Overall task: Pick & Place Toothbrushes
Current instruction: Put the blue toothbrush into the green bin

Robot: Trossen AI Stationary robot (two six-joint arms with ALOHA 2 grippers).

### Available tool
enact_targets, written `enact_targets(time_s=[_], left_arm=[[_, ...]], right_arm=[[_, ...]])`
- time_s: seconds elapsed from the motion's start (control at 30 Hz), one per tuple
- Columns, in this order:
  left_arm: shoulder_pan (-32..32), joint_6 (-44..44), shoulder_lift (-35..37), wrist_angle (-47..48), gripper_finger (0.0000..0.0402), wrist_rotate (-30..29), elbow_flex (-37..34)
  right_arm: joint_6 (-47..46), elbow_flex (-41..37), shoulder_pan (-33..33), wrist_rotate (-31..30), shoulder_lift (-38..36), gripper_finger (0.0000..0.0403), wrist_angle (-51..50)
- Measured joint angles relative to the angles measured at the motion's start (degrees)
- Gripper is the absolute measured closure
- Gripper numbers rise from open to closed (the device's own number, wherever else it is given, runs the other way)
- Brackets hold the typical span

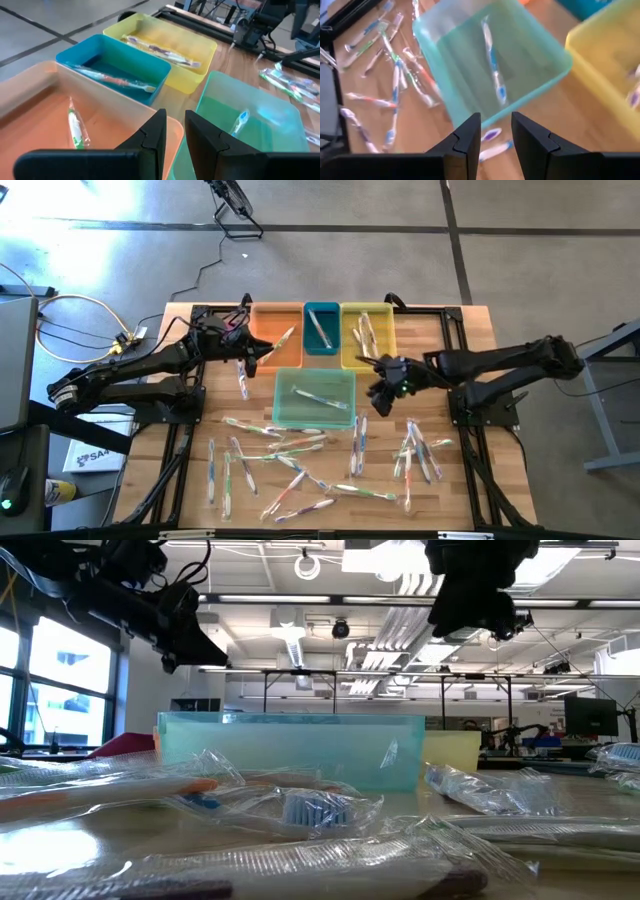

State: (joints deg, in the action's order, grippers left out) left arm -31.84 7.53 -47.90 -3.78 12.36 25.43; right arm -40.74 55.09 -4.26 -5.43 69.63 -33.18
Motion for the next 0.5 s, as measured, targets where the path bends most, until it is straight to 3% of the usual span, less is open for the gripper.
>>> enact_targets(time_s=[0.23, 0.5], left_arm=[[0.00, 0.00, -0.02, 1.39, 0.0332, 0.02, -0.02], [-0.02, 0.00, -0.02, 1.37, 0.0332, 0.02, -0.02]], right_arm=[[-9.76, 0.00, -4.55, 4.19, 0.00, 0.0300, -0.95], [-19.31, -0.02, -10.20, 3.95, 0.00, 0.0300, -1.03]])
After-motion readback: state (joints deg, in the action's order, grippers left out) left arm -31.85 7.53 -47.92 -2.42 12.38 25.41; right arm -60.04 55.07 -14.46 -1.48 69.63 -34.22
